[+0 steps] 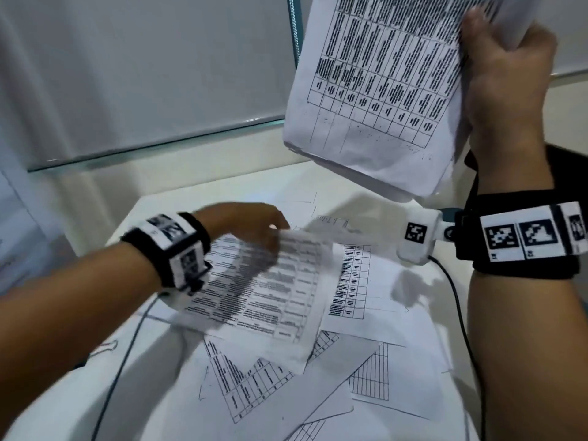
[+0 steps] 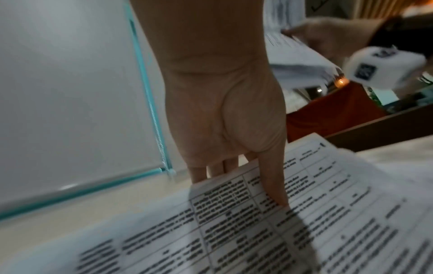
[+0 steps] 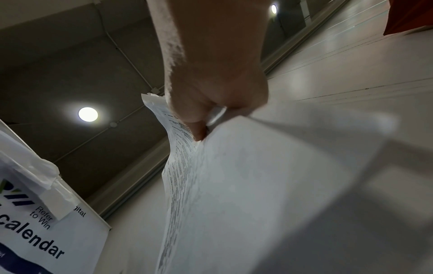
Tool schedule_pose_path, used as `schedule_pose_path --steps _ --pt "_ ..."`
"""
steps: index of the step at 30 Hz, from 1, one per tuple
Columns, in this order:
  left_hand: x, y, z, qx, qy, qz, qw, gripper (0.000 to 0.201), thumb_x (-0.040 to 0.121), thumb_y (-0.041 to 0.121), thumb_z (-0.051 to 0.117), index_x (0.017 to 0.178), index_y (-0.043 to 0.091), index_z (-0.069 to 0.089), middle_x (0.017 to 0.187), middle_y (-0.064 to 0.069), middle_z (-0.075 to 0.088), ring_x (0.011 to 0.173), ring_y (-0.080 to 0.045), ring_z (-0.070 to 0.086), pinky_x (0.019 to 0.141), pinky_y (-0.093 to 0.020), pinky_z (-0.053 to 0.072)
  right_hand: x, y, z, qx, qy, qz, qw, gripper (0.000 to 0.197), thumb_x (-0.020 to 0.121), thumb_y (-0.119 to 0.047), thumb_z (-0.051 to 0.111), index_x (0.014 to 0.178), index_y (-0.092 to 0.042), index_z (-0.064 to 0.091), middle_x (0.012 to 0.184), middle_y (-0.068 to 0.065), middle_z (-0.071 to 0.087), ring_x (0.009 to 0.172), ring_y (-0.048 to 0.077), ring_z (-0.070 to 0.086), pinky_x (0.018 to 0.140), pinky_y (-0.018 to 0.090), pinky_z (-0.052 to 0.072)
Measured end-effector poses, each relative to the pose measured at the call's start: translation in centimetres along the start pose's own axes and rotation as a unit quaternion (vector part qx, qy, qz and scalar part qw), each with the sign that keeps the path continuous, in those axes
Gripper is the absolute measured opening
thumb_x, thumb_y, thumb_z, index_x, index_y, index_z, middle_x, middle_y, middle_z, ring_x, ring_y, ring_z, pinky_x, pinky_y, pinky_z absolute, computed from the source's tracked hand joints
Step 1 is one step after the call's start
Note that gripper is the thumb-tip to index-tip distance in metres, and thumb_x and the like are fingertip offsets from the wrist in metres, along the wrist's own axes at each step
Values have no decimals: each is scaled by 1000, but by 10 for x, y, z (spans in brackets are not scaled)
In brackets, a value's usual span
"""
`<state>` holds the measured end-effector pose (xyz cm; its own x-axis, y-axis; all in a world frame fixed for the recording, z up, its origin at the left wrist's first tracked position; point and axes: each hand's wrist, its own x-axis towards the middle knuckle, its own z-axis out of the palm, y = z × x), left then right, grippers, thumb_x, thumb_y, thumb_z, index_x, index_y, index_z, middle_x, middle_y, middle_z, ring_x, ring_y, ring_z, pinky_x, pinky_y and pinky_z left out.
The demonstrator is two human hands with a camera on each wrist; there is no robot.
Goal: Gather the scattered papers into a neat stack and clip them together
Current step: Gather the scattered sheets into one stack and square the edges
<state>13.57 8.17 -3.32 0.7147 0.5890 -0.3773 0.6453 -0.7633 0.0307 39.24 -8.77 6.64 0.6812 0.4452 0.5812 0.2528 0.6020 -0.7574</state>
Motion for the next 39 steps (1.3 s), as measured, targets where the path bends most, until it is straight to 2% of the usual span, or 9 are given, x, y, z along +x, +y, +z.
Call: schedule_pose_path --steps 5,8,11,14,17,21,29,35,39 --pt "43 25 41 -5 -15 67 998 15 85 12 68 89 20 57 102 -14 63 74 -19 57 72 -38 52 6 5 -1 18 -14 0 1000 25 92 -29 70 72 -22 56 74 -4 57 82 19 58 82 42 56" --pt "45 26 43 32 35 73 996 35 90 19 67 84 45 45 113 8 48 98 -14 47 98 -39 47 10 8 -3 10 -16 -8 1000 24 92 -31 70 73 -20 59 76 1 59 79 17 59 77 38 56" --pt "43 19 44 38 16 113 993 36 92 17 66 71 36 43 81 14 47 80 1 44 109 -50 44 11 10 -2 1 -27 -13 1000 20 92 -32 70 77 -21 62 82 7 62 81 19 61 77 38 57" --pt "42 16 45 -8 11 85 996 16 97 18 67 102 4 61 70 12 42 76 2 48 109 -40 41 12 12 -3 5 -27 -16 999 18 92 -32 69 81 -20 63 86 7 64 86 22 66 84 41 59" --pt "38 20 46 4 27 40 999 58 97 30 66 147 10 44 92 6 58 94 -21 55 87 -31 42 13 10 -7 -2 -27 -20 999 19 91 -34 70 81 -19 63 88 10 65 85 22 68 80 35 60" --pt "31 17 50 111 81 44 990 34 90 37 69 115 15 65 116 -6 62 111 -28 56 98 -36 38 13 7 -10 -2 -8 -6 1000 19 92 -32 69 79 -22 60 80 -2 61 82 13 62 84 40 58" --pt "13 14 29 -46 124 60 989 26 92 17 72 116 15 64 105 3 58 94 -22 60 81 -30 50 18 11 -9 -7 -20 -26 999 23 92 -34 69 74 -23 59 70 -7 54 73 12 55 69 35 53" --pt "-48 -21 -45 -211 279 14 937 15 88 13 77 92 18 64 75 5 65 60 -5 57 57 -23 45 28 22 -29 -24 49 -63 997 25 90 -38 69 71 -24 60 73 -3 55 69 12 50 61 32 43" --pt "-90 -52 -59 -405 381 25 831 23 83 2 75 102 1 63 80 5 72 65 -9 65 58 -22 55 33 26 -31 -73 75 -63 993 26 89 -42 64 72 -24 57 67 -10 52 60 4 45 55 25 35"
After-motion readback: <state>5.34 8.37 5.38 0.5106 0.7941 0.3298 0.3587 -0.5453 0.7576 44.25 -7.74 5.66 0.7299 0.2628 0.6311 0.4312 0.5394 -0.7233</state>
